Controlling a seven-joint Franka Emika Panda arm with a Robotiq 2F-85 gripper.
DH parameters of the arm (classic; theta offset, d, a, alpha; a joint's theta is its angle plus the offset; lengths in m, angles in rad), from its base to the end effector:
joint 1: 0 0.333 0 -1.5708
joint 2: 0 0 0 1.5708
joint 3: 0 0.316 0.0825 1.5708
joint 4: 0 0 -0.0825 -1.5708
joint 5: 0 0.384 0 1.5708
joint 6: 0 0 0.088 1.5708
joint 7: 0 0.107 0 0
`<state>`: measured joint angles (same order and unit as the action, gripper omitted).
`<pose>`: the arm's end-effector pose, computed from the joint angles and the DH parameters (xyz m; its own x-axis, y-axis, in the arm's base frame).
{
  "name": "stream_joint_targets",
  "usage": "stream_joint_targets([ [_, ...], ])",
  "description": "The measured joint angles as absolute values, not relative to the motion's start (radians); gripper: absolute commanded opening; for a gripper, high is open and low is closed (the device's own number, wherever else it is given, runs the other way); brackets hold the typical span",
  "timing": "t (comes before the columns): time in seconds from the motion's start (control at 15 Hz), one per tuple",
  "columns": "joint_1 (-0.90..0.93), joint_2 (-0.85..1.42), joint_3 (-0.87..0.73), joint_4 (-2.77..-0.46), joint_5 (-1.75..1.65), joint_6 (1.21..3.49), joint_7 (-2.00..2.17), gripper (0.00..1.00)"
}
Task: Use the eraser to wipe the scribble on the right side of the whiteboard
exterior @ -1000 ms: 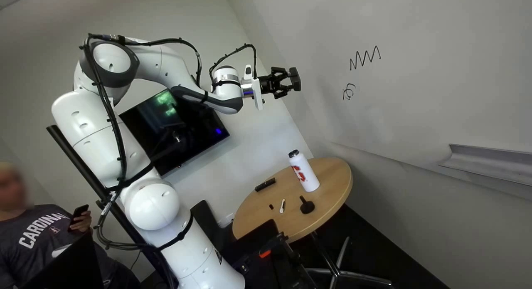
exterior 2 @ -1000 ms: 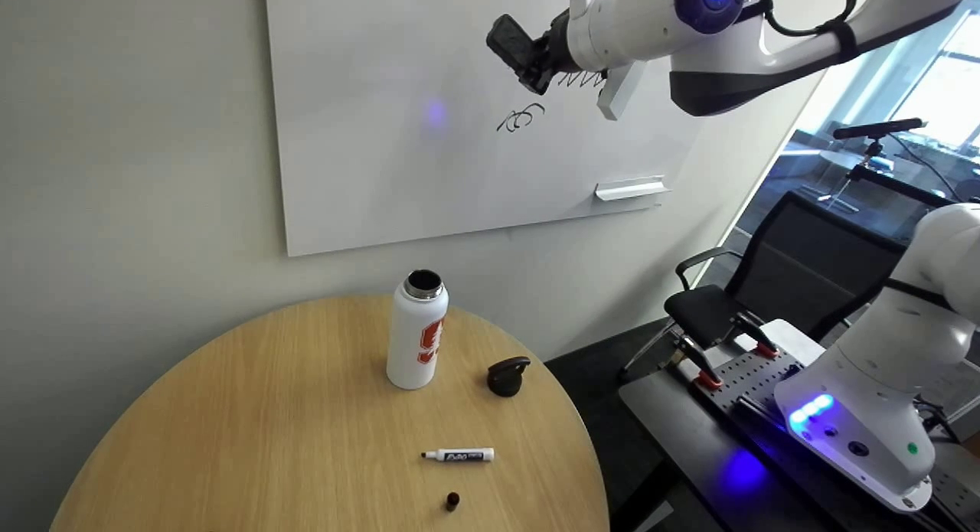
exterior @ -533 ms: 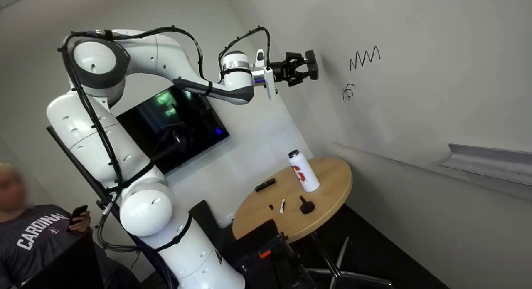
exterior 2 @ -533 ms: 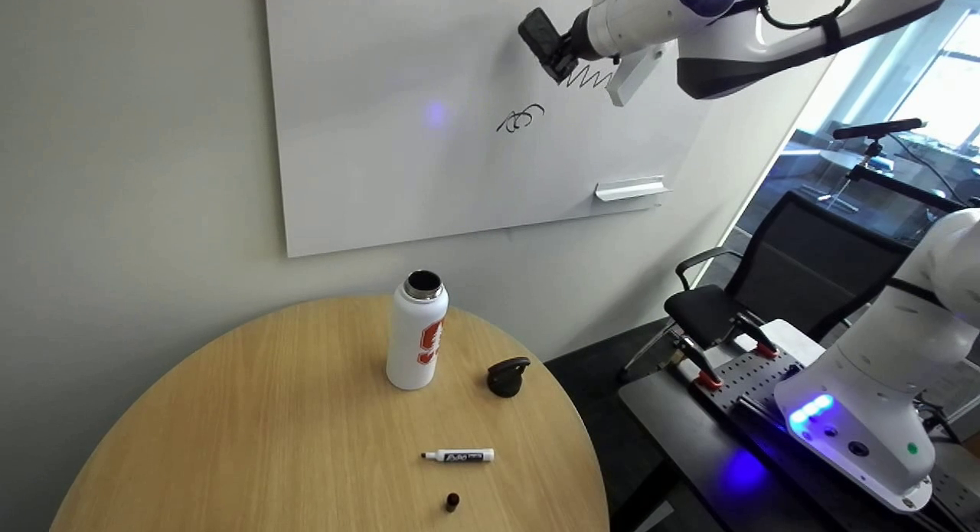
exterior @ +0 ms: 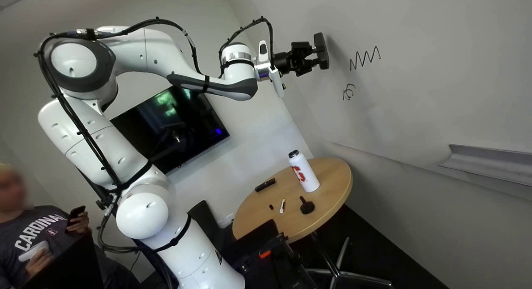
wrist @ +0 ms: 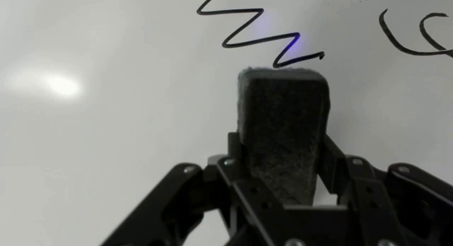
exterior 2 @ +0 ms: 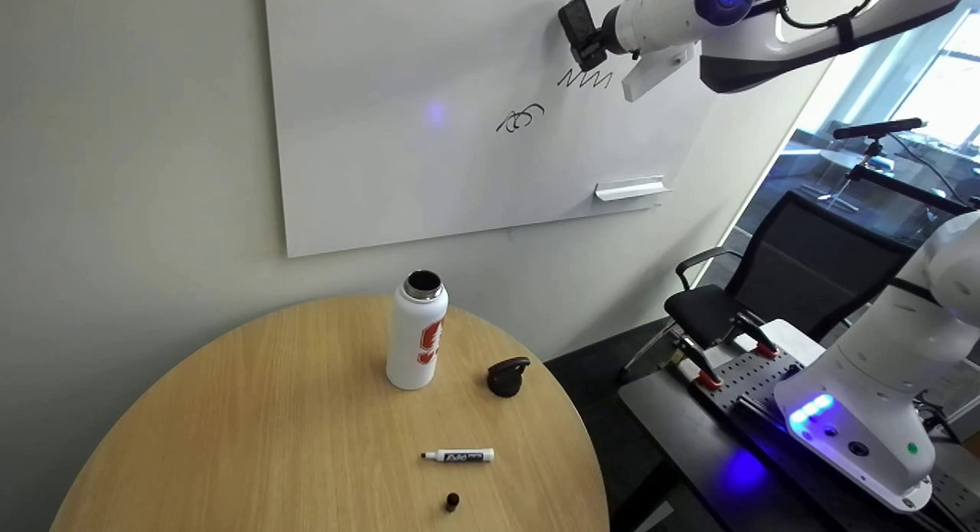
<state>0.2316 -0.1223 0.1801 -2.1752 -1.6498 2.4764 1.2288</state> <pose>0.4969 0.2233 0.4861 0.4191 0.5673 0.7089 -0.0255 -0.7732 0.6337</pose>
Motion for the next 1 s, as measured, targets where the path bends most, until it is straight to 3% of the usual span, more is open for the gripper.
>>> stream_joint_targets([
  [0.33,0.224,-0.112,0.169,-2.175,-1.656,2.499,1.257,0.28],
  [0.67,0.188,-0.105,0.106,-2.185,-1.802,2.674,1.495,0.28],
  [0.73,0.182,-0.105,0.093,-2.186,-1.839,2.698,1.552,0.53],
  [0.93,0.180,-0.102,0.089,-2.187,-1.845,2.703,1.560,0.53],
  [1.0,0.181,-0.102,0.091,-2.187,-1.844,2.703,1.560,0.28],
])
